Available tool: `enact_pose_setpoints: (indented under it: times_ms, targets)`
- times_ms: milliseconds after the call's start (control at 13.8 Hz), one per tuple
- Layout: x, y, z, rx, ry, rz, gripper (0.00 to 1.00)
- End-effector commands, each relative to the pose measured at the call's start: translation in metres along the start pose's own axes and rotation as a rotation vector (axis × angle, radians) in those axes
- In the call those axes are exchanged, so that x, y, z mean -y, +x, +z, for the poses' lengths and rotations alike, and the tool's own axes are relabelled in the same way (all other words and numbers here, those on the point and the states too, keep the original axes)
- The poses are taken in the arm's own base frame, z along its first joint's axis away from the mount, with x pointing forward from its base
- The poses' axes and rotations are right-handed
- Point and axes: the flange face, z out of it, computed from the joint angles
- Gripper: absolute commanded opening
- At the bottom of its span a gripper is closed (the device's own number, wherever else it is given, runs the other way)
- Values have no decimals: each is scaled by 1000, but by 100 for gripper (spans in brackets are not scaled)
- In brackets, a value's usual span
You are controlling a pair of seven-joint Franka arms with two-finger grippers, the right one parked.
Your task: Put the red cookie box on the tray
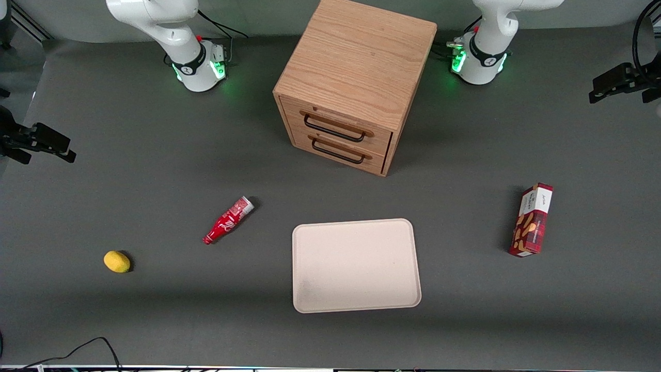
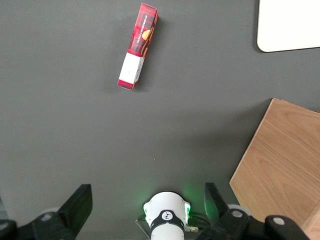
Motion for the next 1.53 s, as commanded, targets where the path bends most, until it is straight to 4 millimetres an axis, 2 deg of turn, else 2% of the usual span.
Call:
enact_pose_setpoints:
  times_ms: [0, 655, 873, 1018, 1164, 1309, 1455]
  targets:
    - [-1, -7, -1, -4, 9, -13, 100]
    - [0, -8, -2, 1, 2, -11, 100]
    - [11, -1, 4, -9, 8, 29, 100]
    - [44, 25, 37, 11, -1, 124, 100]
    - [68, 52, 90, 17, -7, 247, 100]
    - [75, 81, 155, 18, -17, 346, 100]
    - [73, 110, 210, 28, -27, 371, 100]
